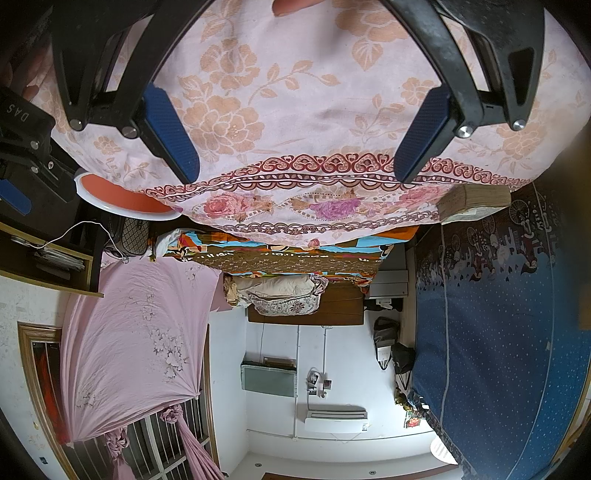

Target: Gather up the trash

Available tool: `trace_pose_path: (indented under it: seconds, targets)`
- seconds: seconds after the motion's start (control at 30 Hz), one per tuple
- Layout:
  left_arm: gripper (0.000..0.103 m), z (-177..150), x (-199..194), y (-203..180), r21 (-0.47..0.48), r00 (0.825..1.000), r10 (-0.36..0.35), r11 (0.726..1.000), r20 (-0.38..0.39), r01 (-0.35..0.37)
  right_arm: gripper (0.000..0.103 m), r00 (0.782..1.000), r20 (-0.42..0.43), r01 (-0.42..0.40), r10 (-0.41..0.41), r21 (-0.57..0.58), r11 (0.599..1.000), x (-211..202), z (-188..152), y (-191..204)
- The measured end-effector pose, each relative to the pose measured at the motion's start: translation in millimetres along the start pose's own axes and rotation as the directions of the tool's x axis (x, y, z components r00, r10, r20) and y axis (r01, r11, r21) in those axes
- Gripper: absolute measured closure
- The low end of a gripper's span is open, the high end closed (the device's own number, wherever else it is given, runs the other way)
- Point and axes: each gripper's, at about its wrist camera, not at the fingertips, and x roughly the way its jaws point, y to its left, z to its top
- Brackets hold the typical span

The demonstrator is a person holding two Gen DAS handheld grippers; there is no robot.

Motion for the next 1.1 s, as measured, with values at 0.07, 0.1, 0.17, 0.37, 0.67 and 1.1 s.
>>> trace_pose_path:
  seconds: [0.07,0.1,0.17,0.37,0.67,1.1]
  targets:
    - [0.000,0.0,-0.1,0.0,0.000,1.000,0.000,1.000,0.000,0.000,0.000,1.000,0.000,0.000,0.000,0.000,1.000,0.0,0.0,0.0]
    - [0.000,0.0,0.0,0.1,0.000,1.000,0.000,1.000,0.001,0.000,0.000,1.000,0.000,0.000,0.000,0.000,1.000,0.0,0.1,0.1]
    - [0.000,0.0,0.0,0.0,0.000,1.000,0.000,1.000,0.000,0.000,0.000,1.000,0.000,0.000,0.000,0.000,1.000,0.0,0.0,0.1]
    - [0.000,0.0,0.0,-0.2,0.000,1.000,0.000,1.000,0.000,0.000,0.000,1.000,-0.001,0.000,0.000,0.000,1.000,0.1,0.1,0.2]
    - [0.000,-0.7,-2.0,-6.8,0.044,1.000,0.017,0.999,0.008,-0.017,0.000,1.000,0.000,0.000,0.000,0.000,1.000,0.0,0.1,0.2]
    - [0.000,0.4,-2.3,-6.5,0.041,1.000,0.017,0.999,0.009,-0.018,0.000,1.000,-0.001,0.000,0.000,0.000,1.000,-0.2,0.2,0.6]
